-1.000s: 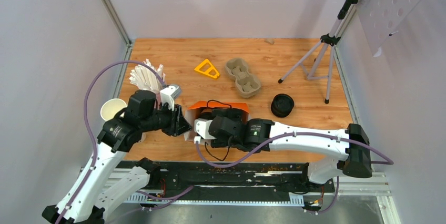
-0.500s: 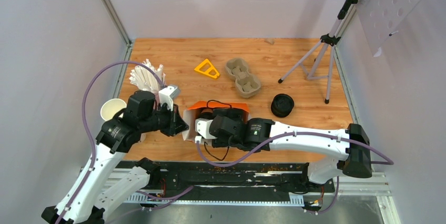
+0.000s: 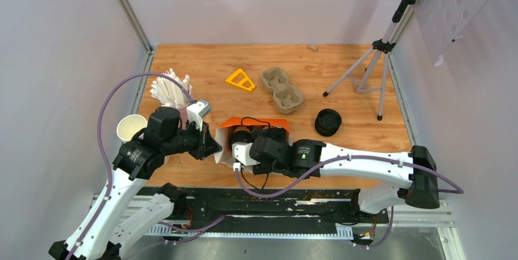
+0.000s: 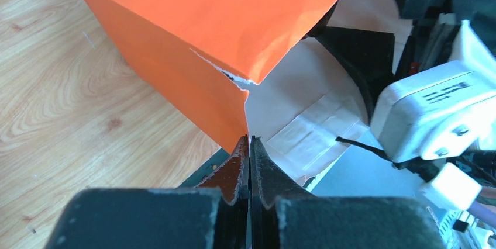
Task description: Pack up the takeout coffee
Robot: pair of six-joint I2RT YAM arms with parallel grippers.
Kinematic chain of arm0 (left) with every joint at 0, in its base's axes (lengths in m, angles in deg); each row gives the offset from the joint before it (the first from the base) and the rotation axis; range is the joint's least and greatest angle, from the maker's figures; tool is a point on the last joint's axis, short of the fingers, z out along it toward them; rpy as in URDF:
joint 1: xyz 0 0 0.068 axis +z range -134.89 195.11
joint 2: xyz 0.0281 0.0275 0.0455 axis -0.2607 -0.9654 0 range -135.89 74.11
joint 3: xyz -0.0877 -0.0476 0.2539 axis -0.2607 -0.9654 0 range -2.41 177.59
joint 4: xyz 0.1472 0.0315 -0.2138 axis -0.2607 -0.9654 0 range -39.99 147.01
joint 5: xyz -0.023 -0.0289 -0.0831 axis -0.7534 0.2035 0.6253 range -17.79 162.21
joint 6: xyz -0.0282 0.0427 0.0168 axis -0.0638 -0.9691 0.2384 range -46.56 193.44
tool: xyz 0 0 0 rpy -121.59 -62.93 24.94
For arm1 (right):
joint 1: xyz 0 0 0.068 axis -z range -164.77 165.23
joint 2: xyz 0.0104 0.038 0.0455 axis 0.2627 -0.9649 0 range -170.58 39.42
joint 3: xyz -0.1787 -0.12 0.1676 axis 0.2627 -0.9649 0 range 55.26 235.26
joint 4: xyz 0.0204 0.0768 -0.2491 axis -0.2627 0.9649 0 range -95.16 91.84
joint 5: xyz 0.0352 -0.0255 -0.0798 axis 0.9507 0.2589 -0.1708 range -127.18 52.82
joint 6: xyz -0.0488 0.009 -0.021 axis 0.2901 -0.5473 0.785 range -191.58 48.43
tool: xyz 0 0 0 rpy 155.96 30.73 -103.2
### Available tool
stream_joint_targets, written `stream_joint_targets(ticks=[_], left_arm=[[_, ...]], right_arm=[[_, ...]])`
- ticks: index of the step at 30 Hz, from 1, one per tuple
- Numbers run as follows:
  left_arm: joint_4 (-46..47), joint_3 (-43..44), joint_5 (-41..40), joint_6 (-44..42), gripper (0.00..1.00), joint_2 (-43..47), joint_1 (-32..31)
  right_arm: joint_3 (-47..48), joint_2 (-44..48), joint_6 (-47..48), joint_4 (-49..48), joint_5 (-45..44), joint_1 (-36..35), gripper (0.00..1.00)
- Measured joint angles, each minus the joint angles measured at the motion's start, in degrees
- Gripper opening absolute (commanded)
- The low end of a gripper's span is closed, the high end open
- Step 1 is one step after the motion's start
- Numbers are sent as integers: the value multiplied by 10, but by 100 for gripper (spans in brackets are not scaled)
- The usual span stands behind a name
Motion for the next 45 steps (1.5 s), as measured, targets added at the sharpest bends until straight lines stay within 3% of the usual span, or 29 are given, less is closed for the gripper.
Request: stream_joint_targets(ticks=[20,45], left_arm=[[12,-15,28,-5,0,7,0],[12,-15,30,-6,0,6,0]], right_arm=[[-33,-8,41,-33,6,10,69],[16,-24,41,29,5,10,69]])
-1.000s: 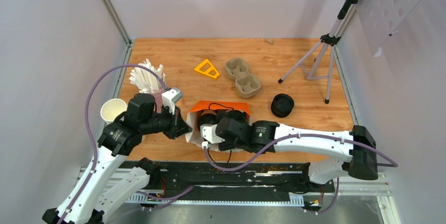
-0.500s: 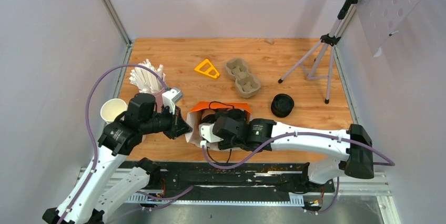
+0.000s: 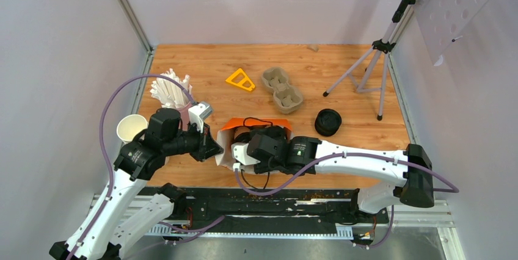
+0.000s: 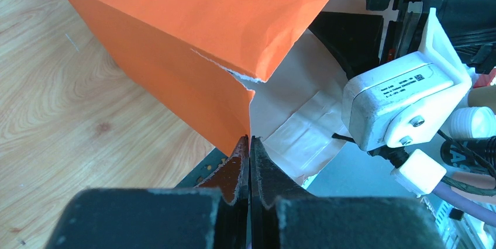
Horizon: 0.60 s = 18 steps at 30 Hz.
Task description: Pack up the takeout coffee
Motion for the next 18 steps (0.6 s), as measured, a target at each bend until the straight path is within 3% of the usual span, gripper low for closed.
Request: stream_joint_targets(ticks=[18], left_arm=[[0,0,0,0,0,-5,0]], right_arm=[[-8,-12,12,-1,5,0,70]])
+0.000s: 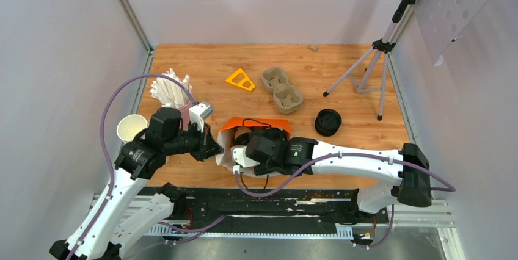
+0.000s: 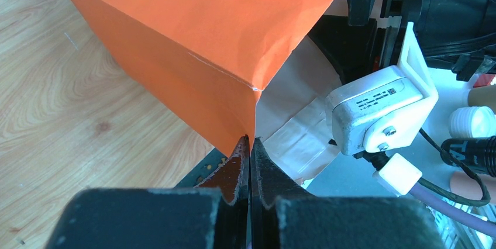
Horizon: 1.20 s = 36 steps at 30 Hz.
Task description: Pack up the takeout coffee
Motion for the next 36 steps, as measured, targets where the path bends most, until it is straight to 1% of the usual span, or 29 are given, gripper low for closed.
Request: stream_joint_targets(ticks=[21,36], left_arm=[[0,0,0,0,0,-1,0],[0,0,2,-5,0,-2,0]], right_arm=[[-11,-5,10,-25,-1,3,70],[33,-1,-15,36,-1,3,70]])
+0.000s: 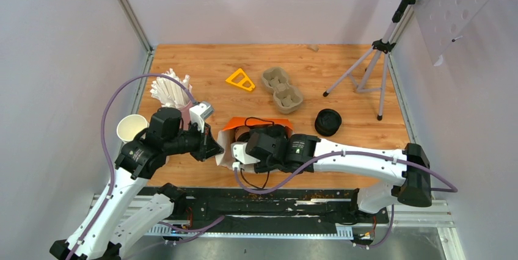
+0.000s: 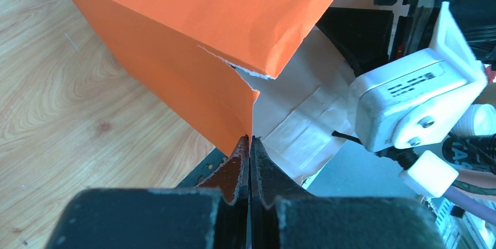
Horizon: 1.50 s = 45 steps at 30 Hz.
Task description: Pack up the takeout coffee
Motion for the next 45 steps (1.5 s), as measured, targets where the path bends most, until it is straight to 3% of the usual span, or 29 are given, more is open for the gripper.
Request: stream_joint_targets(ticks=[45], left_arm=[[-7,0,-1,-14,1,-1,0]], right_arm=[[50,70,-37,-11,16,-58,69]])
